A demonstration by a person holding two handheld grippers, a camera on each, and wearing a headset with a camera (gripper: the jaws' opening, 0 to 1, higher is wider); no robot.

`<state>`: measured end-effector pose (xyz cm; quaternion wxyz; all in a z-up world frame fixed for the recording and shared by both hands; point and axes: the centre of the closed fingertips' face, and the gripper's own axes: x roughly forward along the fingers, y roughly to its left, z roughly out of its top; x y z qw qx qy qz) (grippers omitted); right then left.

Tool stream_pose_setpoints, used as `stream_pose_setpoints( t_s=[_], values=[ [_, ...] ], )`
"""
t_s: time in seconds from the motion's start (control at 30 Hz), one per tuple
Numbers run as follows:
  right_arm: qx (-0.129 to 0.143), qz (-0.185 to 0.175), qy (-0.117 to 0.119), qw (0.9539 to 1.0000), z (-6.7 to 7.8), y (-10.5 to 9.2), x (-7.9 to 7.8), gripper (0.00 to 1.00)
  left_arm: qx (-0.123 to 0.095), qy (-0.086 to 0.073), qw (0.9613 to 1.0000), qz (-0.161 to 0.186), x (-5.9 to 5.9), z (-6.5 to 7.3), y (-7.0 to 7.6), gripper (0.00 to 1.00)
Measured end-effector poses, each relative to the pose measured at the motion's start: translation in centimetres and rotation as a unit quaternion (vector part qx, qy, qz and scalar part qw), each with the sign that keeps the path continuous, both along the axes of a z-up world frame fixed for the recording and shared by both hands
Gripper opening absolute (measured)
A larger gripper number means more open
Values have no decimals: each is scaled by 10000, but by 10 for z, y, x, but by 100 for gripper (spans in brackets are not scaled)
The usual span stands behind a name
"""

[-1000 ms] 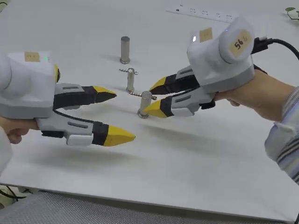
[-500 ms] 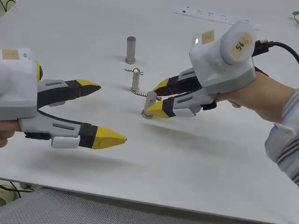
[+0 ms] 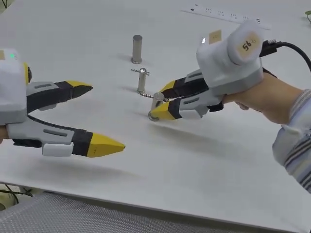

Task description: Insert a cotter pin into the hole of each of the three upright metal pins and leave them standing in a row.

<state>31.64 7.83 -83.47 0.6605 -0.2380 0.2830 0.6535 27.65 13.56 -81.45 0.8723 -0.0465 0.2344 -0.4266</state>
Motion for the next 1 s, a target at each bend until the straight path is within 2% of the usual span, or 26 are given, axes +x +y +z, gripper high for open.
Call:
stream_pose_setpoints(
  t_s=[0.27, 0.4, 0.5, 0.7, 0.8, 0.87, 1.0],
  values=[
    [-53, 14, 44, 10000, -6, 4, -1, 20, -49, 1, 9998, 198, 1, 0, 3, 100],
    [-51, -15, 82, 10000, -8, 4, -1, 18, -78, 67, 9996, 267, 1, -2, 4, 100],
    [-32, -40, 119, 9999, -8, 4, -2, 17, -68, 32, 9995, 308, 1, -2, 5, 100],
    [-10, -33, 66, 10000, -7, 4, -4, 16, -53, 107, 9994, 311, -2, -4, 6, 100],
    [19, -21, 93, 10000, -7, 4, -3, 16, -76, 98, 9993, 359, -1, -3, 7, 100],
    [38, 91, 9, 10000, -7, 4, -3, 15, -74, 66, 9992, 387, 0, -2, 8, 100],
    [31, 77, -8, 10000, -7, 5, 0, 14, -97, 70, 9991, 406, 1, 0, 8, 100]
  ],
)
